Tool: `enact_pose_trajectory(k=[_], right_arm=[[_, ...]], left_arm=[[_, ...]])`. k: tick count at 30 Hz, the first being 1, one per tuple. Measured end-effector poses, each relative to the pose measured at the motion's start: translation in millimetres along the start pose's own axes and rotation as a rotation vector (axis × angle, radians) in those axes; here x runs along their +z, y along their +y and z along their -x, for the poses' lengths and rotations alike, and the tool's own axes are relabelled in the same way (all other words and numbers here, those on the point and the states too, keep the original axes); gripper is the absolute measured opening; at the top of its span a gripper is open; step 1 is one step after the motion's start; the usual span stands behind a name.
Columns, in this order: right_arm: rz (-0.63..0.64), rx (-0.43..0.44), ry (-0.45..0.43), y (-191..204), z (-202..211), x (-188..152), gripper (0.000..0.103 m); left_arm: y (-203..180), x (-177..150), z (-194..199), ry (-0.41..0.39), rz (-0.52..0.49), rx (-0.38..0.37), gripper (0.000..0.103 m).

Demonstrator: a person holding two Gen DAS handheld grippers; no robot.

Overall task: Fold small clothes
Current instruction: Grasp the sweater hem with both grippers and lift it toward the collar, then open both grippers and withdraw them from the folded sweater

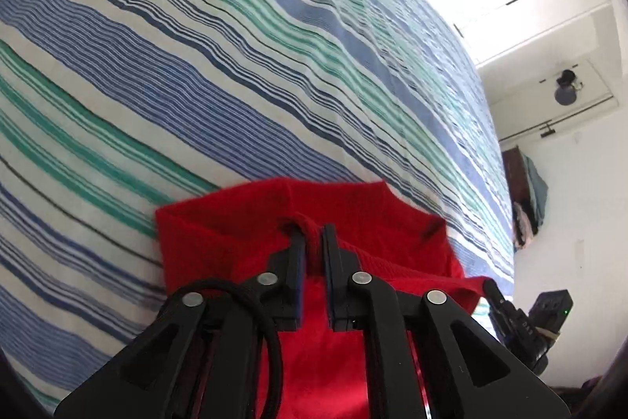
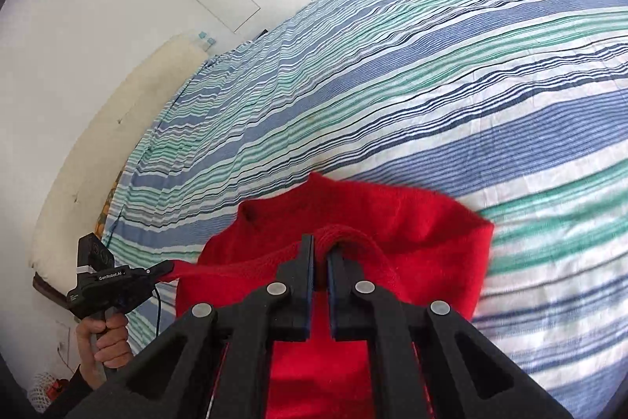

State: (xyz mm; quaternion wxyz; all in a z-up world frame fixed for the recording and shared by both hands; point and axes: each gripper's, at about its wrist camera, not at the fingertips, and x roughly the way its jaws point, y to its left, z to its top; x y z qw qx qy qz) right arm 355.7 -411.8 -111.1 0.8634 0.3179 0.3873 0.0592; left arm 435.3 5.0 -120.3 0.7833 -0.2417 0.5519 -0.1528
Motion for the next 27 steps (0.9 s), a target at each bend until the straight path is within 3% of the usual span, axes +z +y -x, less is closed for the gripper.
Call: enact_pose_trajectory(k=[1, 2, 3, 4, 5, 7, 9, 12, 14, 16, 17, 19, 21, 22, 24, 27], right_arm=[[-0.007, -0.016, -0.001, -4.6, -9.6, 3.5, 0.006], [-0.012, -0.040, 0.004, -8.3, -19.0, 5.6, 0.007], [-0.012, -0.077, 0.012, -11.5, -27.5, 6.2, 0.008], [-0.006, -0.130, 0.018, -10.4, -36.2, 7.3, 0.017], [0.003, -0.186, 0.015, -10.5, -38.5, 7.1, 0.036], [0.003, -0.222, -0.027, -11.3, -31.0, 7.7, 0.056], [0.031, -0.213, -0.063, -5.3, -12.0, 4.5, 0.056], [0.185, -0.170, -0.054, 22.2, 20.4, -15.6, 0.056], [0.296, -0.115, -0.017, 42.8, 37.6, -44.1, 0.058], [0.369, -0.108, 0.032, 51.0, 46.9, -81.2, 0.067], [0.398, -0.130, 0.066, 49.3, 46.7, -99.7, 0.075], [0.429, -0.233, 0.169, 32.7, 33.1, -129.4, 0.076], [0.378, -0.328, 0.247, 11.3, 24.4, -146.1, 0.075], [0.346, -0.331, 0.218, 9.6, 33.6, -148.8, 0.069], [0.296, -0.309, 0.128, 13.3, 67.3, -150.1, 0.068], [0.280, -0.337, 0.006, 23.5, 110.2, -159.8, 0.091]], left_arm=[[6.7, 5.6, -7.3, 0.001, 0.031, 0.063, 0.041], [14.3, 10.2, -12.3, 0.011, 0.067, 0.112, 0.060], [22.3, 13.3, -13.4, 0.010, 0.104, 0.126, 0.064], [31.2, 13.4, -10.1, 0.001, 0.138, 0.108, 0.064], [38.2, 12.3, -2.5, -0.006, 0.162, 0.078, 0.064], [43.1, 3.5, 20.4, -0.033, 0.143, 0.055, 0.067], [39.8, -14.3, 47.6, -0.068, 0.043, 0.095, 0.071], [34.5, -66.7, 84.4, -0.095, -0.151, 0.177, 0.079], [37.1, -113.2, 101.7, -0.119, -0.254, 0.269, 0.096], [43.2, -157.1, 106.1, -0.135, -0.329, 0.345, 0.097], [47.1, -175.1, 102.7, -0.113, -0.352, 0.368, 0.097], [49.7, -202.6, 91.3, -0.050, -0.377, 0.416, 0.097], [48.7, -222.2, 88.5, -0.038, -0.388, 0.461, 0.097], [47.7, -229.8, 91.2, -0.049, -0.392, 0.460, 0.097], [41.7, -242.8, 95.5, -0.069, -0.397, 0.446, 0.097], [35.5, -251.4, 82.4, -0.056, -0.426, 0.485, 0.097]])
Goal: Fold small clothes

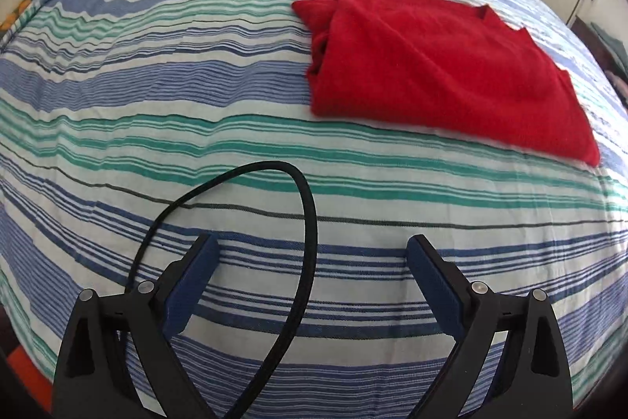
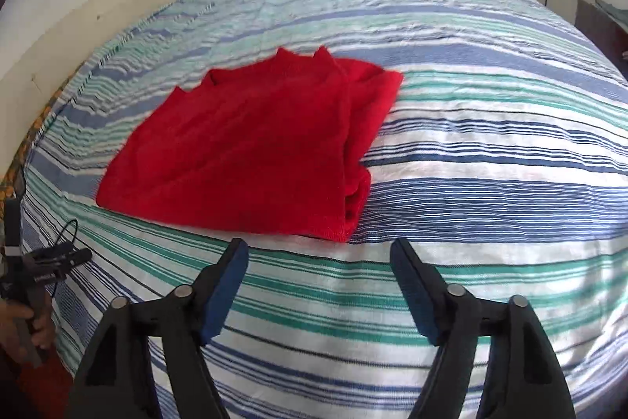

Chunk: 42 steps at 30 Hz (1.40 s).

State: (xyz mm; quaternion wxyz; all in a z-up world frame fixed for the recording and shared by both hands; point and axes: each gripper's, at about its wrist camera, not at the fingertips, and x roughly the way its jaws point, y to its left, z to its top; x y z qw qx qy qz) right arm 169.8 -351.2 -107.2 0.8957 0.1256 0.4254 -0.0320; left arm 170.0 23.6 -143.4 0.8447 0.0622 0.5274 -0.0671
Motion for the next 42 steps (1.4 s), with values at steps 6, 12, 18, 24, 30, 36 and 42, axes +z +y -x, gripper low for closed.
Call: enact_pose_trajectory(k=[6, 12, 18, 24, 30, 36, 42], right_arm=[[-0.056, -0.201, 0.087, -30.0, -7.3, -52.4, 0.100], [-0.068, -0.232, 0.058, -39.4, -16.2, -72.1, 0.103], [-0.054, -0.248, 0.060, -40.0, -24.5, -72.0, 0.103], [-0.049, -0.256, 0.055, -36.1, -27.2, -73.3, 0.103], [-0.047, -0.256, 0.054, -36.1, -26.4, -73.5, 0.103], [-0.047, -0.254, 0.053, -35.9, -26.5, -73.4, 0.103], [-0.047, -0.253, 0.052, -36.0, -26.6, -73.2, 0.103]], left_arm=[[-9.5, -7.0, -18.8, -0.004, -0.034, 0.039, 0.102], [-7.1, -13.4, -25.7, -0.018, -0.031, 0.015, 0.102], [-10.7, -13.0, -27.0, -0.030, -0.039, 0.026, 0.102], [-12.4, -15.6, -26.1, -0.043, -0.045, 0.031, 0.102], [-14.5, -18.6, -24.9, -0.052, -0.049, 0.038, 0.102], [-16.7, -20.6, -23.8, -0.056, -0.051, 0.042, 0.102], [-19.6, -22.5, -22.5, -0.062, -0.051, 0.044, 0.102]])
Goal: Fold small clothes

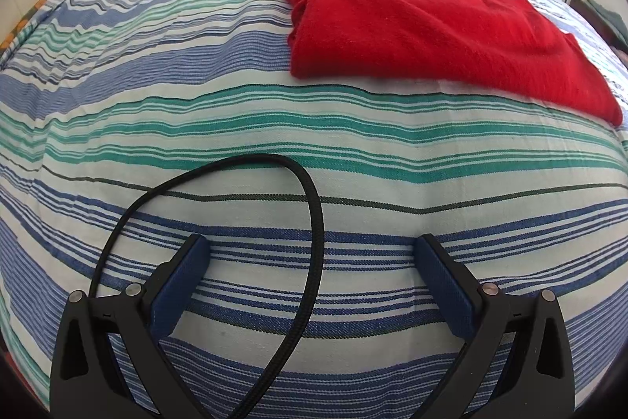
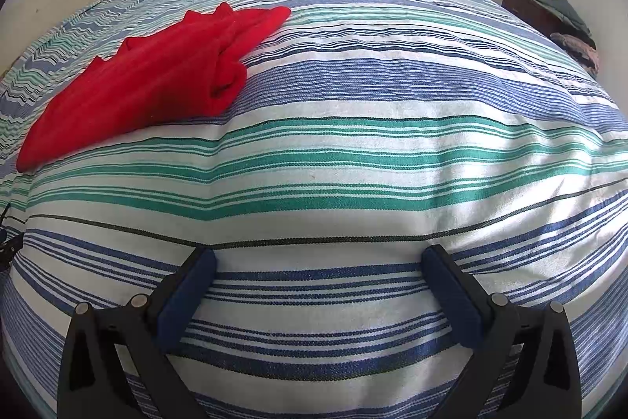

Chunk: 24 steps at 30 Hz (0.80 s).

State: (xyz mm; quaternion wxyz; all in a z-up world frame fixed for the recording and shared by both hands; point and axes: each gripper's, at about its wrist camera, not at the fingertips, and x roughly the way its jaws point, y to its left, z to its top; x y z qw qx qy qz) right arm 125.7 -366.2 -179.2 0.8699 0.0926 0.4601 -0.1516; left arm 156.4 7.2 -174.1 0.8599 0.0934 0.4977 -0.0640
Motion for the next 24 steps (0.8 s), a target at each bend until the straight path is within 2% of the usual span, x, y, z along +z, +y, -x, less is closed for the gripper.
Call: enact_pose_trajectory(k=[15, 18, 20, 21, 23, 24], right_arm=[[0.002, -0.001, 0.000, 0.0, -0.4, 0.9, 0.103], [0.001, 0.001, -0.001, -0.4, -0.1, 1.2, 0.103], [0.001, 0.001, -0.002, -0.2, -0.1, 1.2, 0.103], [0.001, 0.003, -0.003, 0.1, -0.5, 1.5, 0.103], [0.000, 0.004, -0.004, 0.3, -0.1, 1.7, 0.103], [0.001, 0.002, -0.004, 0.8, 0.3, 1.5, 0.103]], left_arm=[[-0.1, -4.6, 5.1, -0.014, -0.007, -0.008, 0.102], [2.3, -0.6, 10.0, 0.026, -0.028, -0.027, 0.102], [5.7, 7.8, 19.3, 0.107, -0.053, -0.080, 0.100], [10.2, 14.3, 28.6, 0.136, -0.047, -0.151, 0.099], [24.5, 34.7, 55.0, 0.104, 0.012, -0.328, 0.095], [32.5, 50.8, 68.0, 0.066, 0.044, -0.387, 0.096]])
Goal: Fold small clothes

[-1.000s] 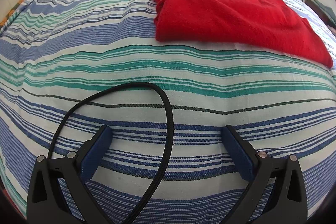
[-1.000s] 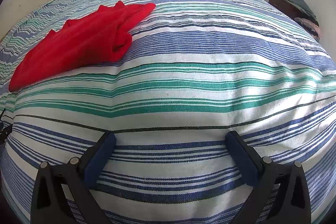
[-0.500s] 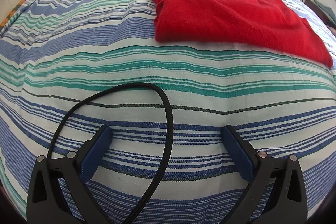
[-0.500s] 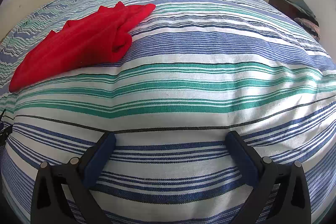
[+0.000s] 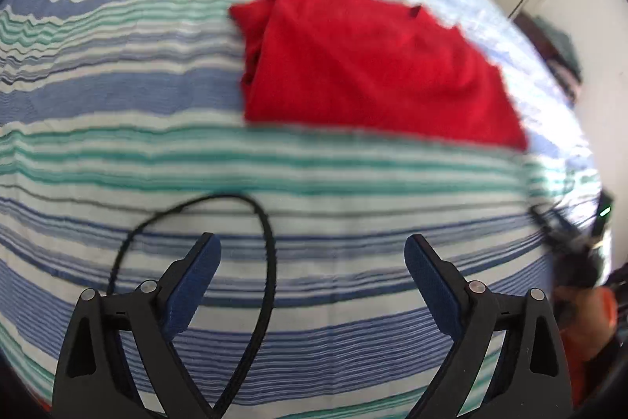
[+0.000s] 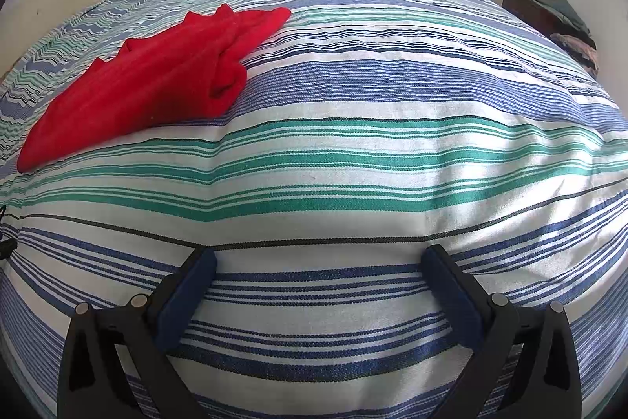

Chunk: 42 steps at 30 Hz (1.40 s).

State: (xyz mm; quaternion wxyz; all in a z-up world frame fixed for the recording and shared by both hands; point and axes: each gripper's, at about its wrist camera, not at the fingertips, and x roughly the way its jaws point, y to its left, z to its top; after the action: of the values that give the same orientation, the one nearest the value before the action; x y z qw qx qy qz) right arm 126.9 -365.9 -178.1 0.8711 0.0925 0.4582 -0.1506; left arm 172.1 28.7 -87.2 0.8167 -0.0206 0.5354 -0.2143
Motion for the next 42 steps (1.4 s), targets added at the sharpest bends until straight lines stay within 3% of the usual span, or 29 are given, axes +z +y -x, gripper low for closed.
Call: enact_pose_trajectory(k=[3, 6, 8, 10, 12, 13, 14, 16, 17, 20, 22, 27, 31, 34, 36, 38, 39, 41, 42], right_arm=[[0.001, -0.001, -0.003, 0.4, 2.1, -2.0, 0.103], [0.003, -0.005, -0.001, 1.6, 1.5, -2.1, 0.103], [0.005, -0.005, -0.001, 1.7, 0.9, -1.4, 0.103], [0.004, -0.001, -0.002, 1.0, 0.4, -1.1, 0.103], [0.003, 0.000, -0.002, 1.4, 0.0, -1.1, 0.103], [0.003, -0.001, -0.002, 1.8, -0.1, -1.1, 0.103], [0.004, -0.001, -0.002, 2.1, -0.5, -0.8, 0.103], [0.004, 0.000, -0.003, 2.3, -0.8, -0.9, 0.103], [0.005, 0.001, -0.003, 2.4, -1.2, -0.4, 0.103], [0.007, 0.000, -0.003, 3.4, -2.2, 0.5, 0.103], [0.005, -0.001, -0.003, 4.4, -2.0, 0.0, 0.103], [0.003, 0.000, -0.003, 5.6, -2.6, 0.2, 0.103], [0.003, 0.000, -0.004, 5.5, -2.5, 0.0, 0.103], [0.003, -0.001, -0.004, 5.6, -2.4, 0.2, 0.103], [0.003, -0.001, -0.004, 5.4, -2.2, 0.0, 0.103], [0.003, -0.001, -0.005, 5.8, -2.1, 0.1, 0.103], [0.003, 0.000, -0.005, 5.8, -2.2, 0.2, 0.103], [0.002, 0.001, -0.005, 6.4, -1.8, -0.3, 0.103], [0.001, 0.000, -0.005, 6.7, -2.2, -0.1, 0.103]], left_arm=[[10.3, 56.5, 23.7, -0.104, 0.071, -0.049, 0.098], [27.3, 111.4, -6.7, -0.071, 0.135, -0.025, 0.100], [37.0, 133.1, -46.6, -0.011, 0.165, 0.065, 0.099], [39.9, 140.1, -84.6, 0.030, 0.152, 0.194, 0.098], [41.1, 139.7, -116.5, 0.088, 0.135, 0.276, 0.095], [41.0, 137.1, -126.8, 0.111, 0.132, 0.274, 0.080], [38.1, 135.2, -131.4, 0.120, 0.132, 0.234, 0.054], [28.4, 134.6, -127.3, 0.125, 0.152, 0.162, 0.012], [23.0, 135.3, -120.0, 0.115, 0.174, 0.167, 0.011], [12.4, 137.7, -86.1, 0.051, 0.317, 0.052, 0.010], [-12.4, 144.0, -65.1, -0.014, 0.324, -0.015, 0.010], [-135.0, 161.5, -58.5, -0.094, 0.049, -0.046, 0.010], [-218.5, 152.6, -96.8, -0.067, -0.079, -0.083, 0.010], [-265.2, 143.1, -137.4, -0.047, -0.188, -0.036, 0.013], [-283.4, 136.6, -175.4, 0.072, -0.259, 0.041, 0.027], [-289.1, 131.9, -186.0, 0.101, -0.296, 0.113, 0.032], [-285.5, 130.6, -177.0, 0.084, -0.291, 0.100, 0.036], [-273.2, 130.3, -150.3, 0.040, -0.252, 0.019, 0.073], [-264.0, 129.4, -132.8, -0.002, -0.227, -0.014, 0.078]])
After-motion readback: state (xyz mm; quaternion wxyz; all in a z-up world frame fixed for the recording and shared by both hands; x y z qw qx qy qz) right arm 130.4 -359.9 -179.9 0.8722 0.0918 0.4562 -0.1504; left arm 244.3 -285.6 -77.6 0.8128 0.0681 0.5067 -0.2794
